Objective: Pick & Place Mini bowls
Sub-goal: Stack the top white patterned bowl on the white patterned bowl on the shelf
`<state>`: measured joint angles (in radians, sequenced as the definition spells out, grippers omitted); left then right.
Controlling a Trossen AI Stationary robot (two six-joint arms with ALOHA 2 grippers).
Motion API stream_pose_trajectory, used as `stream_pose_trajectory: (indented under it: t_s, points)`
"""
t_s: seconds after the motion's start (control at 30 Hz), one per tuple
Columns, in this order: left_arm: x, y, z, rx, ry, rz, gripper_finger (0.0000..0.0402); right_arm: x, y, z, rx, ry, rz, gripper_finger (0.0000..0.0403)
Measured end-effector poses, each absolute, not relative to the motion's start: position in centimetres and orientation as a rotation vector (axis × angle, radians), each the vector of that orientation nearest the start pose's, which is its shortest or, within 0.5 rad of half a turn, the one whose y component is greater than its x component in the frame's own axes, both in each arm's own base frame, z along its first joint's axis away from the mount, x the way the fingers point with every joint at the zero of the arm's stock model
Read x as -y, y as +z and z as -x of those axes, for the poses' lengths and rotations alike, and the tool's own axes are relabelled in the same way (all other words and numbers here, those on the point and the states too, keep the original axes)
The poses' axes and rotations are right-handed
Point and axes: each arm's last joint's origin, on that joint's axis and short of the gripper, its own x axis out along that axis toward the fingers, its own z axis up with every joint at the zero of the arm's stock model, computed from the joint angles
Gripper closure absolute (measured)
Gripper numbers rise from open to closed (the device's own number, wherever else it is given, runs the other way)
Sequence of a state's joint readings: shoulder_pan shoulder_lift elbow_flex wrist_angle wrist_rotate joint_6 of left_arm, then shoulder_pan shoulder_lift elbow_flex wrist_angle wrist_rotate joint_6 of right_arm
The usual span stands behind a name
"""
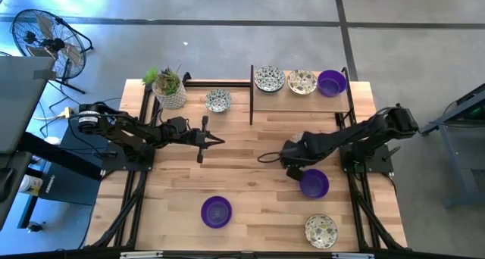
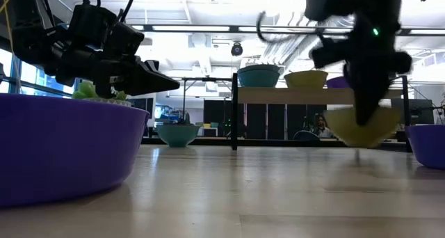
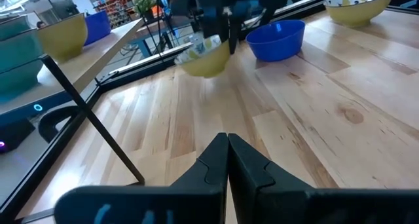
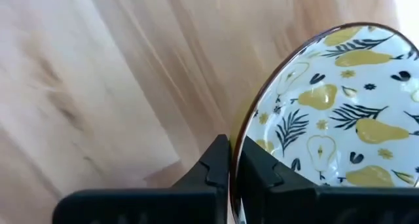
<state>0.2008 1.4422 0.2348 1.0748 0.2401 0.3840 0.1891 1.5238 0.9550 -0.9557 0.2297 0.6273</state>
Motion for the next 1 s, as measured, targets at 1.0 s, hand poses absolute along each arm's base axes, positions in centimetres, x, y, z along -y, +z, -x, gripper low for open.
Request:
stream_pose_trajectory:
  t_s: [1.0]
  points:
    - [-3.8, 14.5, -22.1, -0.118, -0.075, -0.345, 0.0401, -3.5, 36.0, -27.1, -1.199, -0.323, 0.098, 0.039]
